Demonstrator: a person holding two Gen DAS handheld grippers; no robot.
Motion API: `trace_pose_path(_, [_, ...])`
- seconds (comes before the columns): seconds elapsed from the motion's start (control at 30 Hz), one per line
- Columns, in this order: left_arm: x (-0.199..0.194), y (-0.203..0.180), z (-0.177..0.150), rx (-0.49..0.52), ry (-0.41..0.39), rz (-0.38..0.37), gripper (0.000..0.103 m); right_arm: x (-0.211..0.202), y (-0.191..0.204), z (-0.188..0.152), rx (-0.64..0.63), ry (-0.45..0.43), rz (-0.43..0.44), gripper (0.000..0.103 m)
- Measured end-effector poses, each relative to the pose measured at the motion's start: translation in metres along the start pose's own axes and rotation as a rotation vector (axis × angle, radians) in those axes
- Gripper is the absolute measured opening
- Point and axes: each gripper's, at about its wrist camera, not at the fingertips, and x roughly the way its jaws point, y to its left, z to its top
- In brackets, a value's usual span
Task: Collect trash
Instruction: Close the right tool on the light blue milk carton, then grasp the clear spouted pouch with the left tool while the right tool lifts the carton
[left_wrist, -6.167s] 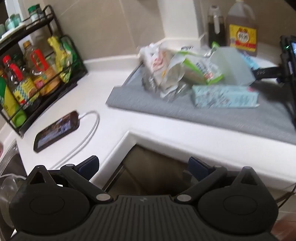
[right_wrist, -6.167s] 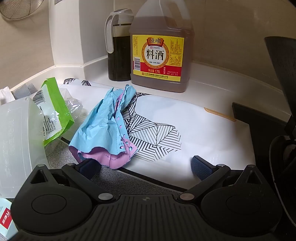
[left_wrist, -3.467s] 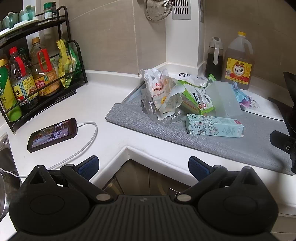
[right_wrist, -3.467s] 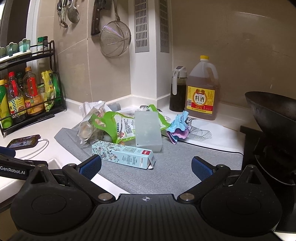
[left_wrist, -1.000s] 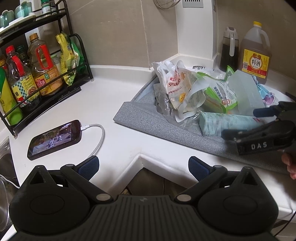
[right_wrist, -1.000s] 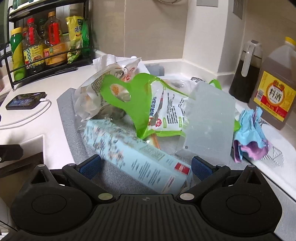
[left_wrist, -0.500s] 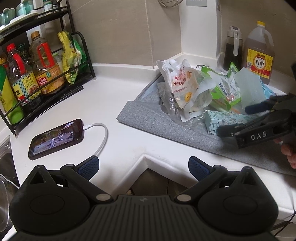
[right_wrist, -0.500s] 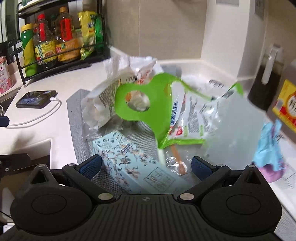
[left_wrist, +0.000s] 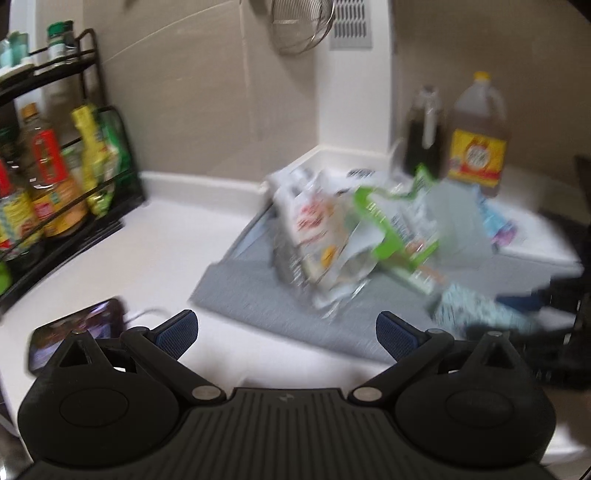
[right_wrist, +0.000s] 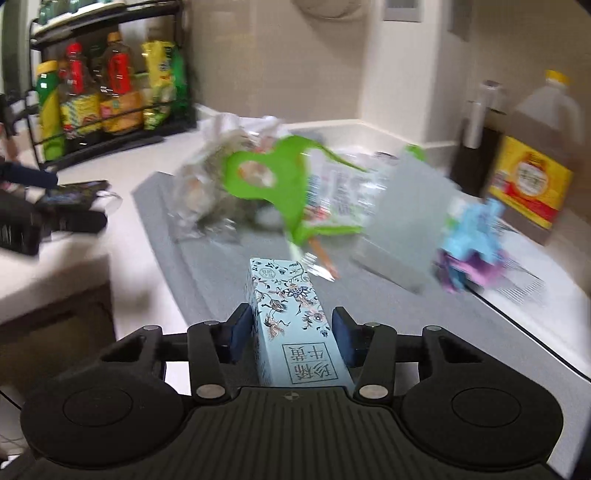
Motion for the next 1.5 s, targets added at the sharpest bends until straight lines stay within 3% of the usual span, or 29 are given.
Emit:
trace_pose_path(0.1, [0.006,0.005,0.013,-0.027,-0.028,-0.066,0.103,-0.005,-0.013,-0.008,0.049,0.0,-0.018,0.051])
trace_pose_path(0.23, [0.017,0.0,0.029,0.008,-0.066,-0.094,0.103,-0.007,-0.023,-0.012,0.098,-0.008,-0.02,0.052])
trace_pose_path(0.4, [0.041,-0.014,0.048,0.046,-0.029,-0.14,0.103,-0.002,-0.03,-0.018,0.135,-0.003,-0.012,0.052])
trace_pose_path(0.6, [0.082,-0.023,0.066,0.019,0.056,-0.159,0.103,0.001,-0.037,-0.022,0.168,-0.007,-0.01,0.053])
trace_pose_path(0.63, [0.089,-0.024,0.068,0.011,0.07,-0.162,0.1,0.001,-0.038,-0.022,0.166,-0.01,-0.012,0.053])
trace_pose_path(0.67, [0.094,-0.023,0.068,-0.003,0.08,-0.165,0.084,0.001,-0.038,-0.022,0.16,-0.011,-0.011,0.053])
trace_pose_path(0.7, [0.099,-0.021,0.07,-0.022,0.1,-0.172,0.054,0.0,-0.037,-0.022,0.156,-0.014,-0.012,0.051])
trace_pose_path(0.73, [0.104,-0.016,0.071,-0.057,0.138,-0.2,0.04,-0.001,-0.037,-0.022,0.151,-0.017,-0.015,0.044])
trace_pose_path(0.8, [0.105,-0.002,0.071,-0.161,0.149,-0.219,0.029,-0.004,-0.036,-0.022,0.149,-0.034,-0.019,0.042])
trace_pose_path(1.0, [0.073,0.022,0.077,-0.218,0.08,-0.239,0.025,-0.019,-0.035,-0.019,0.15,-0.113,-0.037,0.041])
trace_pose_path(1.27, [0.027,0.025,0.087,-0.204,-0.01,-0.236,0.022,-0.036,-0.034,-0.012,0.162,-0.163,-0.054,0.041])
trace_pose_path(1.37, [0.018,0.023,0.078,-0.185,-0.001,-0.237,0.022,-0.039,-0.032,-0.013,0.161,-0.156,-0.053,0.041])
trace_pose_path(1.5, [0.024,0.02,0.052,-0.157,0.068,-0.213,0.021,-0.04,-0.03,-0.019,0.156,-0.135,-0.047,0.042])
